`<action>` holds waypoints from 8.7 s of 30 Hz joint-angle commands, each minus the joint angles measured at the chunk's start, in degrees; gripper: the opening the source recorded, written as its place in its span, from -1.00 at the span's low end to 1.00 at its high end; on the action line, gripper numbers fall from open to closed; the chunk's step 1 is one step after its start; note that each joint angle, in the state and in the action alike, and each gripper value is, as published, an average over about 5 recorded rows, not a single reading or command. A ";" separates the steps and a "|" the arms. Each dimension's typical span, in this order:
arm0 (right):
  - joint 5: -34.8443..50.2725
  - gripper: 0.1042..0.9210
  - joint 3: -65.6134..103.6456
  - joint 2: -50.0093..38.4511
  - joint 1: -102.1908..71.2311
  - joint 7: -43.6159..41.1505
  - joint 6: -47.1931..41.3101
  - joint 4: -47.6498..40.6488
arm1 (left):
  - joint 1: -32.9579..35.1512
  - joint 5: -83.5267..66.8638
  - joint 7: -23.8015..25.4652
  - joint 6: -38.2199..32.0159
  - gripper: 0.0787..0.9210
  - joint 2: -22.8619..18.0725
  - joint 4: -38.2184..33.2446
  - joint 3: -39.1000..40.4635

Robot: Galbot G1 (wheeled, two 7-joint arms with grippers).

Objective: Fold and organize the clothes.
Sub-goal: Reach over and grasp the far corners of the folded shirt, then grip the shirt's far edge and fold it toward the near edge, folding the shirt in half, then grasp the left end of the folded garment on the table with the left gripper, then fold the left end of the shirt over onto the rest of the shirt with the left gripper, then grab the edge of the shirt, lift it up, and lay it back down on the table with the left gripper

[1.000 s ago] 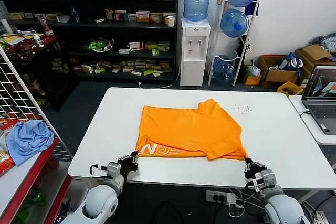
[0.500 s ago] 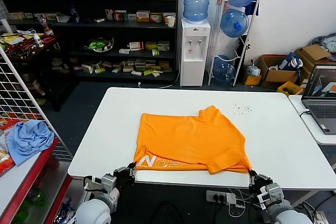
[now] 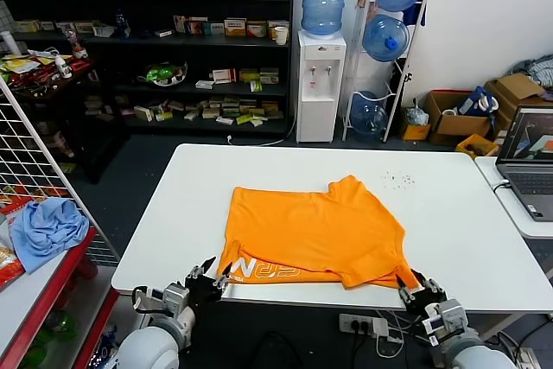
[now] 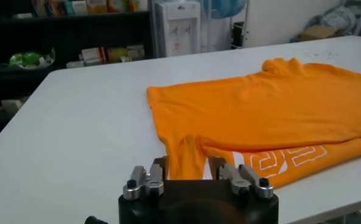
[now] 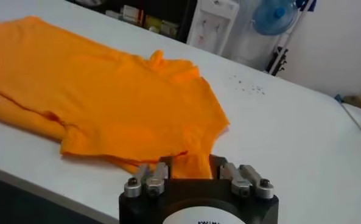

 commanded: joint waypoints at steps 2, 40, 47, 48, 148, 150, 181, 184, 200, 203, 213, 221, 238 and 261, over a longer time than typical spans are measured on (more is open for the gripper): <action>9.16 0.12 -2.50 -2.34 12.13 2.32 5.47 -5.11 | -9.78 -0.44 0.35 -3.10 0.22 -2.21 3.83 2.03; 1.52 0.76 -15.80 18.21 60.81 -15.99 5.71 -67.39 | -47.57 -5.06 4.99 -6.48 0.77 -19.75 57.36 12.96; 0.00 0.49 -15.96 19.69 61.32 -17.21 6.81 -68.52 | -47.15 -4.47 5.40 -5.03 0.75 -18.96 58.01 12.40; -0.30 0.40 -16.04 19.80 61.44 -17.25 6.92 -68.66 | -46.99 -4.46 5.52 -4.83 0.73 -18.82 57.91 12.28; 3.78 0.76 -9.00 2.67 11.78 6.58 4.38 -2.60 | -14.87 -11.18 1.64 -4.10 -0.72 -2.39 16.24 5.60; 2.41 0.76 -8.78 3.75 12.38 6.83 6.56 -2.81 | -15.13 -10.72 1.24 -4.53 -0.82 -0.84 16.32 4.73; -3.18 0.76 -10.34 10.12 15.96 6.80 11.22 -8.61 | -16.71 -20.64 -8.01 3.11 -0.88 8.91 -0.68 4.62; -3.49 0.76 -10.08 10.56 16.17 6.80 11.25 -9.17 | -18.62 -22.13 -9.55 3.67 -0.88 3.99 -0.54 8.36; -4.39 0.76 -9.40 11.90 16.59 6.52 11.16 -11.77 | -25.22 -20.52 -12.61 2.76 -0.88 -14.91 8.92 16.37; -4.42 0.76 -9.54 12.01 16.59 6.53 11.01 -11.64 | -25.49 -19.17 -12.57 2.36 -0.88 -17.34 11.18 17.00; -4.23 0.76 -10.42 11.95 17.32 6.59 10.41 -11.77 | -25.01 -20.58 -10.29 -6.21 -0.72 -21.56 16.59 15.38; -4.04 0.76 -11.27 12.29 18.08 6.55 9.84 -12.09 | -22.24 -22.00 -8.49 -11.20 -0.17 -14.18 9.58 12.66; -4.65 0.76 -12.01 12.53 17.58 5.41 10.42 -12.41 | -21.31 -22.92 11.52 2.02 0.76 8.88 18.96 2.89; -4.54 0.76 -11.37 12.37 17.05 5.13 10.31 -12.02 | -26.99 -21.99 17.18 7.41 0.68 1.25 28.94 6.70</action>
